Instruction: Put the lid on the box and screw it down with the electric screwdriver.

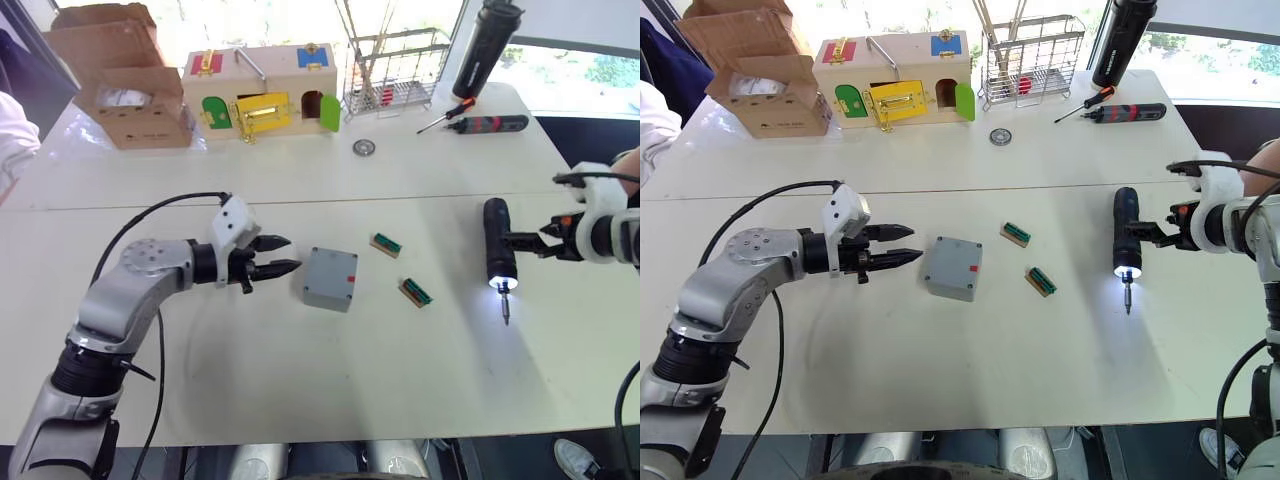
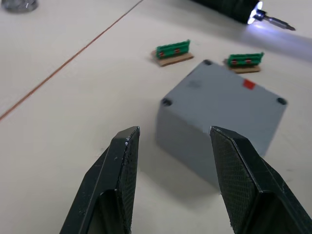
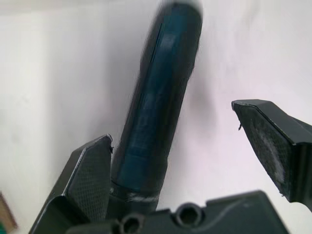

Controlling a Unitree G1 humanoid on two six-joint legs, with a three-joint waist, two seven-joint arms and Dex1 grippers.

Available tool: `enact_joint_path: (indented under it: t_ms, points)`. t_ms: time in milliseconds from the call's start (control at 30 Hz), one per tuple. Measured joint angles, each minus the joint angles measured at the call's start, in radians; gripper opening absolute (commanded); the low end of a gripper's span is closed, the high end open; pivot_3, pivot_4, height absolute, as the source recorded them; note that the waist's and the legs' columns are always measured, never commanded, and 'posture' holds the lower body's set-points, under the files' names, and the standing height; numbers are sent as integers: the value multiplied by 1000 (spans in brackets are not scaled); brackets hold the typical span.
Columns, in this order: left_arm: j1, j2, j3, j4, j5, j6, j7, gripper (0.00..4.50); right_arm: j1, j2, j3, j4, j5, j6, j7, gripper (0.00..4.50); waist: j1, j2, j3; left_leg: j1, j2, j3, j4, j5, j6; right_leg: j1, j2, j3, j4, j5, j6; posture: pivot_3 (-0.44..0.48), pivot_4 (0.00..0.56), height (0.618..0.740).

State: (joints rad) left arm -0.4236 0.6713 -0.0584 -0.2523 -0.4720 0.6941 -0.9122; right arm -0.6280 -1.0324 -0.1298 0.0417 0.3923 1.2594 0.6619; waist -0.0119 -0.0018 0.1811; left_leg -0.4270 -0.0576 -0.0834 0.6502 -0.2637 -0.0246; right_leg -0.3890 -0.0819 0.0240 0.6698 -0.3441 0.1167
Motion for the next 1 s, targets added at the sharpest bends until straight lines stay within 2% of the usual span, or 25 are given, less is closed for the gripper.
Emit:
enact_joint_path:
  t_ms: [100,267,367,500,600,700,900,1000]
  points:
    - [42,13,30,2,-32,38,-3,2328,41,57,-93,-101,20,-39,-27,4459,-1,0,0,0,0,0,-1,0,0,-1,0,0,1,0,0,0,150,740]
    - [143,44,94,-8,-88,99,-6,2328,202,238,-293,-373,125,-203,-15,4459,2,0,0,0,1,-1,0,0,0,0,0,-1,2,0,0,0,150,740]
    - [208,67,134,-36,-117,127,-1,2328,390,273,-322,-535,197,-219,26,4459,12,0,-1,0,0,-1,2,0,0,1,-1,0,1,0,0,0,150,740]
    - [301,83,167,-75,-139,133,1,2328,614,337,-335,-647,290,-211,64,4459,17,0,-2,2,0,0,2,0,0,2,-1,1,2,0,0,0,150,740]
    - [396,91,186,-115,-153,146,6,2328,805,315,-327,-682,293,-266,123,4459,20,1,-2,2,0,0,1,0,0,2,-1,1,1,0,0,0,150,740]
    - [459,95,204,-160,-171,152,14,2328,886,295,-326,-691,299,-295,159,4459,20,0,-4,4,0,0,2,0,0,4,-1,2,2,0,0,0,150,740]
    - [489,87,231,-182,-210,191,52,2328,942,225,-303,-706,311,-326,216,4459,23,1,-4,17,0,-1,-1,-4,6,19,-1,1,-3,0,0,0,150,740]
    - [491,93,234,-181,-213,190,59,2328,937,222,-278,-705,312,-345,218,4459,24,0,-4,19,0,-1,-1,-5,8,20,-1,1,-4,0,0,0,150,740]
